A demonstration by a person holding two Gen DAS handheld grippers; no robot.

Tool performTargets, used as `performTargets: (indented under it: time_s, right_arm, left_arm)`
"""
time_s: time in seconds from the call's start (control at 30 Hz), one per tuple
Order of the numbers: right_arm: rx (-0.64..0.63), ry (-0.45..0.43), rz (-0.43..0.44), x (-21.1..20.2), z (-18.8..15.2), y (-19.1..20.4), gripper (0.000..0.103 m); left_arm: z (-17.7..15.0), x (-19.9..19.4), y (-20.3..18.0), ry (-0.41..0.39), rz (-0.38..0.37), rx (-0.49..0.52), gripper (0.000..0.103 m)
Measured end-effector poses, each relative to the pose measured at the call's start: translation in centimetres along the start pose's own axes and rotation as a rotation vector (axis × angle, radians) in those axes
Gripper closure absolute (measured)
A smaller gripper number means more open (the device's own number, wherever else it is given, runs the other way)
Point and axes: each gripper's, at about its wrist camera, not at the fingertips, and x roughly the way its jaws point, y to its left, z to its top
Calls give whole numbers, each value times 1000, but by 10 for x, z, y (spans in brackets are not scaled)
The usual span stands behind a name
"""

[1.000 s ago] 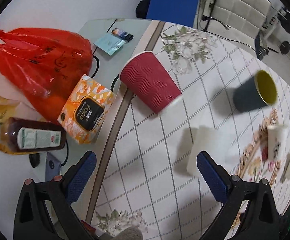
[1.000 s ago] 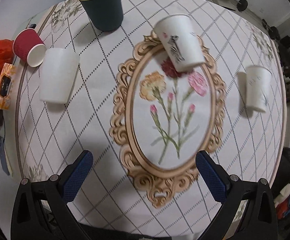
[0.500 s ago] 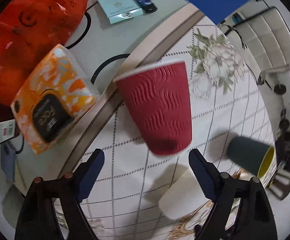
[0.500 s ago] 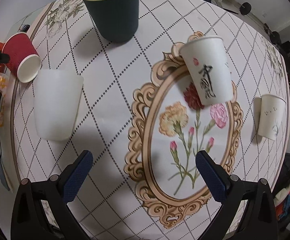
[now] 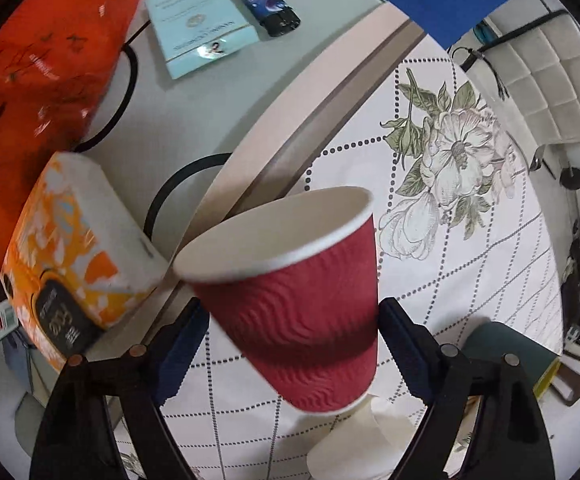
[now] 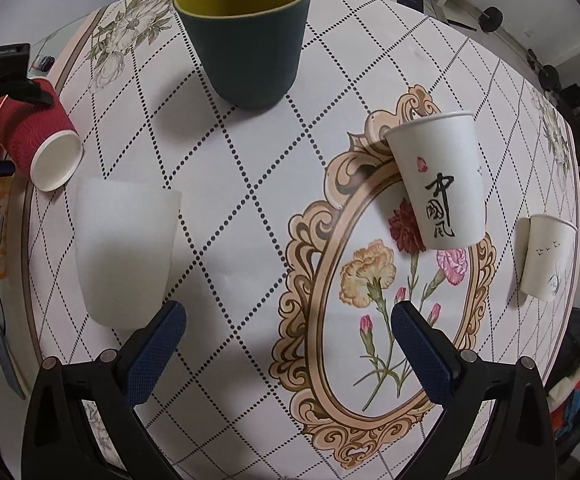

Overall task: Flip cup upside down
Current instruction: 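Close the left gripper on the red cup and lift it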

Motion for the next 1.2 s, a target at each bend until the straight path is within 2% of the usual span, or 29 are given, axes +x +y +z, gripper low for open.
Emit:
performTargets:
  time_s: [0.23,0.67,0.77,1.03,1.2]
  right_arm:
    - [27,20,-7,4,7,3,0]
    - [63,45,-10,13,2,-1,0]
    - [75,39,-10,11,-3,-5,0]
    - [95,43,12,5,-27,-21,0]
    - [97,46,30,4,-53,-34,0]
  left_arm:
    - [9,17,-14,-14,82,90,19]
    - [2,17,-55,-139,207,329,23]
    - [-10,12,-68,-155,222,382,23]
    - [-45,-11,-52,-164,231,454,23]
    - [-95,-28,-43,-167,259,529,23]
